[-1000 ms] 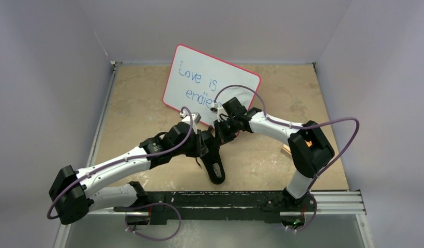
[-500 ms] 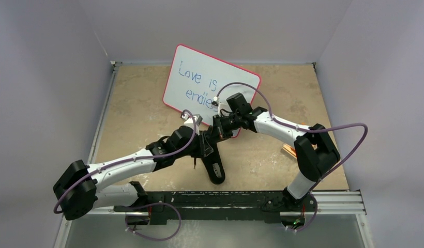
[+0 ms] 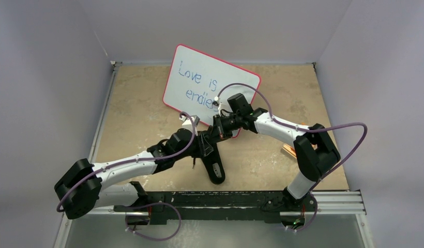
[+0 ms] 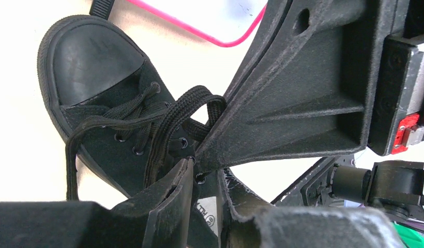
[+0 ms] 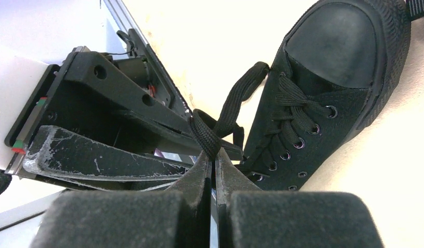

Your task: Tie the shoes

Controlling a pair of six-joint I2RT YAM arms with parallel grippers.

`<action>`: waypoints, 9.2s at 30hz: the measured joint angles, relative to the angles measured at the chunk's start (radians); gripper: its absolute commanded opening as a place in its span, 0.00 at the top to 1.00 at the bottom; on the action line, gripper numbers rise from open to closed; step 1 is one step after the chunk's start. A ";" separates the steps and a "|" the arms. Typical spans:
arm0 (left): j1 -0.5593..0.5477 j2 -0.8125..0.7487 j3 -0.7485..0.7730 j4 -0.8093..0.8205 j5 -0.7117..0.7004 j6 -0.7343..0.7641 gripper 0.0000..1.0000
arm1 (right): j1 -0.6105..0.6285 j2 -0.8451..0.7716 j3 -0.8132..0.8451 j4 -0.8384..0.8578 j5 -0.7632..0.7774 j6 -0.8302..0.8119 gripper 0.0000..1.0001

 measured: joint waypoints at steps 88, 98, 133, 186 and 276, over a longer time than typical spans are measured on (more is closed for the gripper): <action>0.021 -0.180 -0.081 0.082 0.011 0.069 0.63 | -0.035 0.051 -0.043 0.143 -0.157 0.239 1.00; 0.026 -0.134 -0.079 0.108 0.019 0.092 0.74 | -0.041 0.059 -0.042 0.142 -0.154 0.239 1.00; 0.032 -0.008 -0.057 0.186 0.106 0.088 1.00 | -0.049 0.065 -0.038 0.132 -0.126 0.233 0.79; 0.045 -0.046 0.018 0.057 0.214 -0.074 0.71 | 0.107 -0.401 -0.318 0.084 0.217 -0.092 1.00; 0.124 -0.254 -0.046 -1.069 -0.581 -0.816 1.00 | -0.398 -0.381 -0.380 -0.447 1.062 0.269 1.00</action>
